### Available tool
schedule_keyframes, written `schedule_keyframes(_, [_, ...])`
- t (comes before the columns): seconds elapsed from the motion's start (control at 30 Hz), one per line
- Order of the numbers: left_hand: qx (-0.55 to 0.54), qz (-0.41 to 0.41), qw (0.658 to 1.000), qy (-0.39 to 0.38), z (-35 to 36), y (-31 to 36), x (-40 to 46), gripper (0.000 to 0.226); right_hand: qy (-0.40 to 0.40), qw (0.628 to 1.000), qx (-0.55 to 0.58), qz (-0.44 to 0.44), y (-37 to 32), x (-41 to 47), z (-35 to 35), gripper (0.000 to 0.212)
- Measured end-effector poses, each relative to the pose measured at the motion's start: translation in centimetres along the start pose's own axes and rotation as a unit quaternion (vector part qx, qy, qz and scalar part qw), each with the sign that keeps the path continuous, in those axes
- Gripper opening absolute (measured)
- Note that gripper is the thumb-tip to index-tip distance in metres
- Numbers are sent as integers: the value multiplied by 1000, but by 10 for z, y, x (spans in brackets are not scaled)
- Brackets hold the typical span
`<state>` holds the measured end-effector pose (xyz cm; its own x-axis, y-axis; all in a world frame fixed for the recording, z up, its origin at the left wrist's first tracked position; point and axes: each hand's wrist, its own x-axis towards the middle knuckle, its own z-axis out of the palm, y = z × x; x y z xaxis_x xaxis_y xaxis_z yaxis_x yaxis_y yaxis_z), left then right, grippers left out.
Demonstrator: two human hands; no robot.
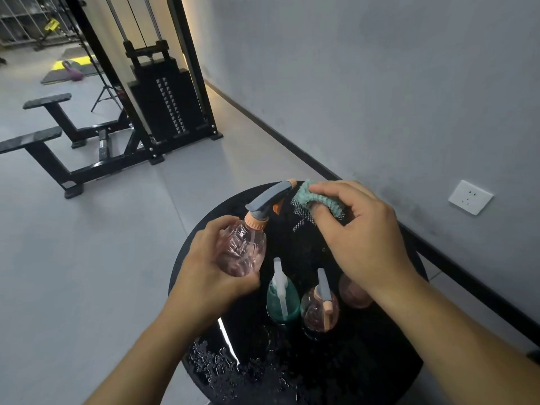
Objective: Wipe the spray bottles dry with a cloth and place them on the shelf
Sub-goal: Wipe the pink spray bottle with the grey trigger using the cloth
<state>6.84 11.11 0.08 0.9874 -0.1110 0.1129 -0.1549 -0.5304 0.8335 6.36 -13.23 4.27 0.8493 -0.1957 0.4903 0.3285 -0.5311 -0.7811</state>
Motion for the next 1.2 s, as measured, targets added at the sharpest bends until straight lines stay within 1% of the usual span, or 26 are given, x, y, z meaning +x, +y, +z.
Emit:
schedule_keyframes(0.1, [52, 25, 998, -1, 0, 0, -1, 94, 13, 1000, 17, -19, -4, 1, -2, 25])
schedule_keyframes(0.17, [74, 36, 997, -12, 2, 0, -2, 96, 3, 1000, 14, -24, -5, 1, -2, 26])
schedule_keyframes(0.27, [91, 36, 995, -16, 3, -2, -2, 95, -43, 998, -8, -38, -8, -4, -2, 28])
schedule_keyframes(0.37, [107, 40, 993, -9, 3, -5, -1, 94, -99, 991, -23, -91, -14, -12, 0, 31])
schedule_keyframes(0.43, [106, 42, 993, -4, 3, -7, 0, 94, -116, 985, -40, -118, -14, -13, 2, 32])
schedule_keyframes(0.5, [104, 45, 994, 2, 2, -8, 0, 94, -94, 988, -48, -111, -10, -10, 3, 32])
schedule_keyframes(0.57, [107, 54, 993, 10, 2, -8, 1, 94, -57, 994, -51, -82, -5, -6, 1, 32])
schedule_keyframes(0.63, [108, 56, 992, 11, 2, -8, 2, 95, -44, 995, -51, -67, -4, -4, 0, 31])
schedule_keyframes(0.83, [118, 54, 991, 9, 3, -11, 3, 95, -118, 984, -50, -125, -12, -14, 3, 33])
schedule_keyframes(0.9, [123, 59, 991, 14, 2, -11, 3, 95, -115, 985, -52, -119, -9, -11, 3, 33])
schedule_keyframes(0.97, [125, 60, 990, 15, 1, -10, 3, 94, -95, 989, -61, -96, -5, -7, 1, 33])
schedule_keyframes(1.07, [122, 53, 991, 6, 1, -8, 2, 94, -78, 992, -70, -74, -1, -5, -1, 33])
schedule_keyframes(1.2, [124, 46, 991, 1, 2, -8, 2, 93, -118, 985, -60, -111, -9, -13, 2, 34])
